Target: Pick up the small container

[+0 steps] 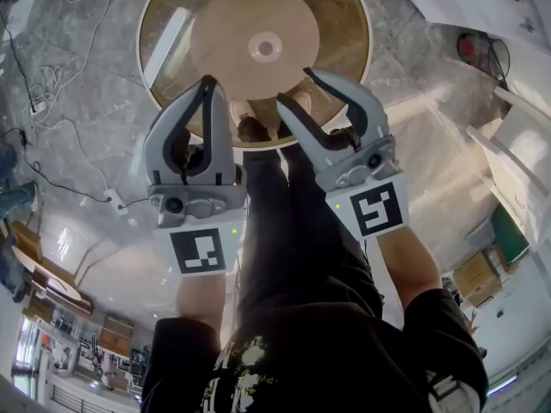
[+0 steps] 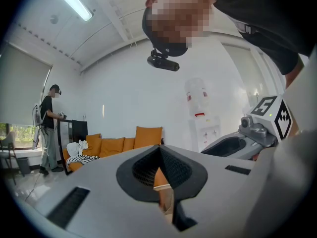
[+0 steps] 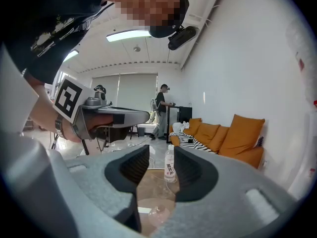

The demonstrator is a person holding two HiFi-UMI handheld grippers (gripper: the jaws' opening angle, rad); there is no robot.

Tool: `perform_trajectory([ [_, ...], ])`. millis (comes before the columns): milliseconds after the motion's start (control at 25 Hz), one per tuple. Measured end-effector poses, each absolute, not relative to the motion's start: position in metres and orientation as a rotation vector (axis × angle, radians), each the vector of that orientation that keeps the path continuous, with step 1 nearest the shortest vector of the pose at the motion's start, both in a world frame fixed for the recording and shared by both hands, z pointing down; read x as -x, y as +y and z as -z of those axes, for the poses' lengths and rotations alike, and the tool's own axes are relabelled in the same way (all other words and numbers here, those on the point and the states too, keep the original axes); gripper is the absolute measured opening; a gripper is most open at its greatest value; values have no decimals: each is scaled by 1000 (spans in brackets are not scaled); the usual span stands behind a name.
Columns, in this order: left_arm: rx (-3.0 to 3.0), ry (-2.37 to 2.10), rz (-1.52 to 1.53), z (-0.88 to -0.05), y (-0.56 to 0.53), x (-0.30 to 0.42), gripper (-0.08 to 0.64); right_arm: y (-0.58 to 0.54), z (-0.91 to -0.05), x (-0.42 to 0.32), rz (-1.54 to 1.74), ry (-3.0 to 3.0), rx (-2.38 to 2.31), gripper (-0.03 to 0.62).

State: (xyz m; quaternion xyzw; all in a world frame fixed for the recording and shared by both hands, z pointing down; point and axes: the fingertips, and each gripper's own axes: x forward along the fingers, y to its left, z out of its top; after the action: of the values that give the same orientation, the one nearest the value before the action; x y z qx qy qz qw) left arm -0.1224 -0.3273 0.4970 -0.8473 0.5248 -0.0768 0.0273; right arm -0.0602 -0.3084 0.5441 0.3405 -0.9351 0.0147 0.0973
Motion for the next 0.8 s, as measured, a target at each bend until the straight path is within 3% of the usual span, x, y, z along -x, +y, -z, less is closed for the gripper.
perform_trajectory([
  [800,2654,1600,216,-616,-334,107,-3,-309,-663,40,-74,-2775,-1028,153],
])
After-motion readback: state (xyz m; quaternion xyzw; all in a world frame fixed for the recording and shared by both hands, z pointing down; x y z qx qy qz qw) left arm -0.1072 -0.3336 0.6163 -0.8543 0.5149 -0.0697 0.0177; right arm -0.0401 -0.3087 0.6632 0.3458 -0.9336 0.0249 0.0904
